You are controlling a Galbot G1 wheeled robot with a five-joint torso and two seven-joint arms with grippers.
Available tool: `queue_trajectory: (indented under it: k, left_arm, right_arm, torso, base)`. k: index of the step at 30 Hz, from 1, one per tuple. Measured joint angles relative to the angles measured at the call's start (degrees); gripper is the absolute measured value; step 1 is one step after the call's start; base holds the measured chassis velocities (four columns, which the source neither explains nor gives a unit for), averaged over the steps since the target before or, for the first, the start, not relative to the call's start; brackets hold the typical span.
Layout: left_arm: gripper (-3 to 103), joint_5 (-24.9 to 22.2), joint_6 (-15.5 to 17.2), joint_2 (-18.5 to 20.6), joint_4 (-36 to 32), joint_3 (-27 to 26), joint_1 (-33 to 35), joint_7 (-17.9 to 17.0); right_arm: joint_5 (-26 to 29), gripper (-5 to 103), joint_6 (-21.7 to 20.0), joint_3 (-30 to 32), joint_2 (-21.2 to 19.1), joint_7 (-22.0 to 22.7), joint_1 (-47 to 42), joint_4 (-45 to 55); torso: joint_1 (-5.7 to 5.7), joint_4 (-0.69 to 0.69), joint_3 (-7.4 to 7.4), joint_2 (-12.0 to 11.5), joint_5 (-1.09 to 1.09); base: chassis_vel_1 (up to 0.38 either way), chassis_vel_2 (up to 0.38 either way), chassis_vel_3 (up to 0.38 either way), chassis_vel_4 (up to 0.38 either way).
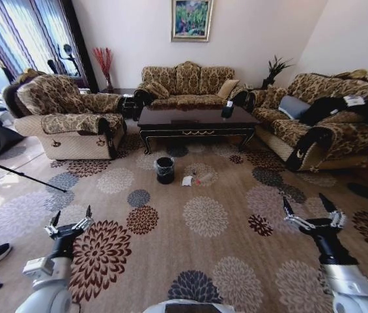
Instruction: Move to the front of the table and pick up the trash from the floor, then place it into the trash bin.
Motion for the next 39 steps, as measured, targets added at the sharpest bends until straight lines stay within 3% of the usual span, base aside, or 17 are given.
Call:
queue_trajectory:
  k: [39]
  left_arm:
    - [100, 0.22, -1.41, 0.73, -0.54, -0.11, 0.61, 1.15]
  right_arm:
    - [0.87, 100, 1.26, 0.66, 0.09, 0.53, -0.33, -0.65]
  torso:
    - [-4.25, 0.0, -5.8, -10.07, 0.0]
  base:
    - [0.0, 0.0, 0.0, 0.0]
